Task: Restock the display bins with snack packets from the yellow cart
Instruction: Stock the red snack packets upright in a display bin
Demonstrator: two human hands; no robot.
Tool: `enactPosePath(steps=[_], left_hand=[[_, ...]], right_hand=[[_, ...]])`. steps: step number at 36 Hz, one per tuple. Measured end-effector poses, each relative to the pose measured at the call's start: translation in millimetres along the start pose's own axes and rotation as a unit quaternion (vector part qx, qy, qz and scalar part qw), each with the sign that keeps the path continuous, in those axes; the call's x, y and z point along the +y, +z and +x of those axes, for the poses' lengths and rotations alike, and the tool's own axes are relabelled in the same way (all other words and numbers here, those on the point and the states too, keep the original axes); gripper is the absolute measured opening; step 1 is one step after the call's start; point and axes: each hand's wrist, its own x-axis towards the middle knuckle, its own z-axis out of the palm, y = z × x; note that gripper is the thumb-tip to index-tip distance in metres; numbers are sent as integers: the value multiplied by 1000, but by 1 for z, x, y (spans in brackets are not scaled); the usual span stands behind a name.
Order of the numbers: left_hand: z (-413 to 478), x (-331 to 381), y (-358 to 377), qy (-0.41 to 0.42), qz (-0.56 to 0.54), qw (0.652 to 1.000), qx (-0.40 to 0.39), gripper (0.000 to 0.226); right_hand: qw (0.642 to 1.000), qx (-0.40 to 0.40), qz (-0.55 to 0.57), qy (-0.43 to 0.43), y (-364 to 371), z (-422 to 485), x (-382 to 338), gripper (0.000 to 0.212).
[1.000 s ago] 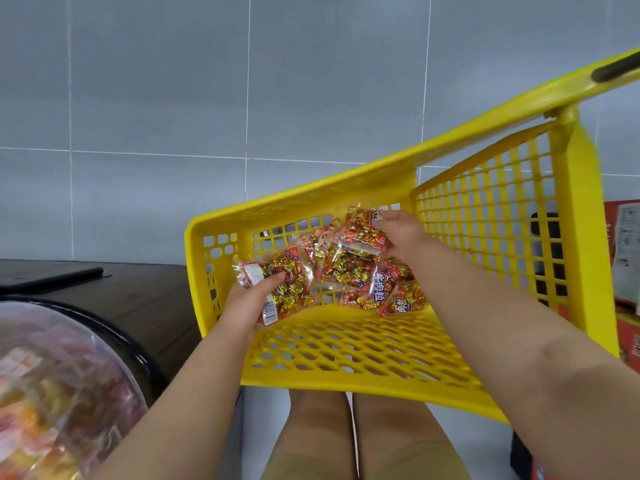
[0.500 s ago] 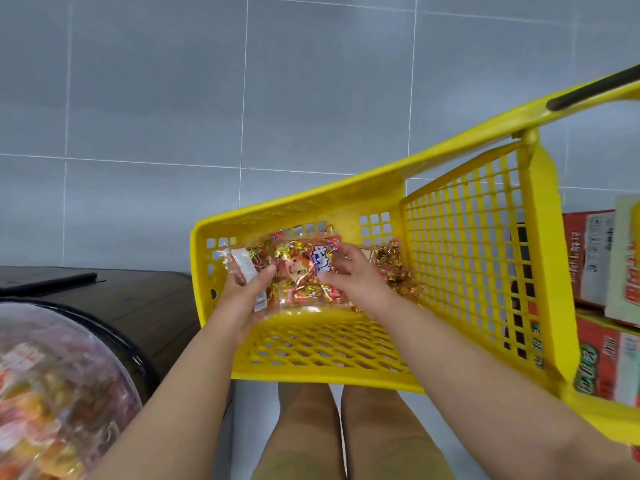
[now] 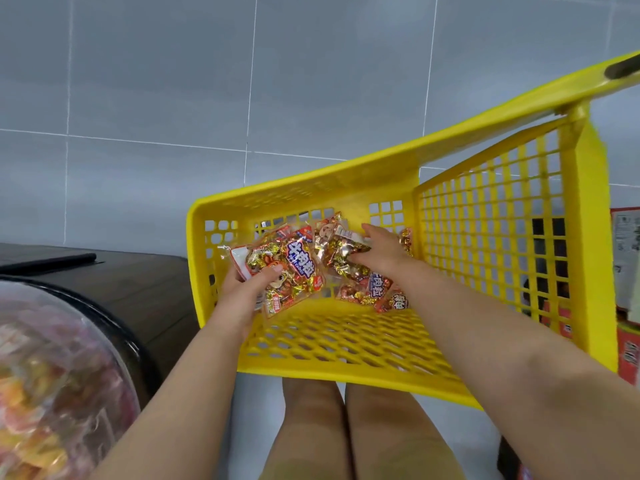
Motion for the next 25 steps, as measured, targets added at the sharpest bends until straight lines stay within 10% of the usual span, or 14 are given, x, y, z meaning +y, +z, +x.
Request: enactPosePath(steps=[5,17,25], left_hand=[[0,-8,-6,-25,-14,999,26,56],[-47,13,-13,13,-64,998,-15,67],[-133,39,-25,58,-98,994,8,64]], right_hand=[[977,30,-212,-24,7,18,0,87],[982,8,189,7,-56,-51,6,44],[975,-74,191,-84,-83,-144,-56,39]])
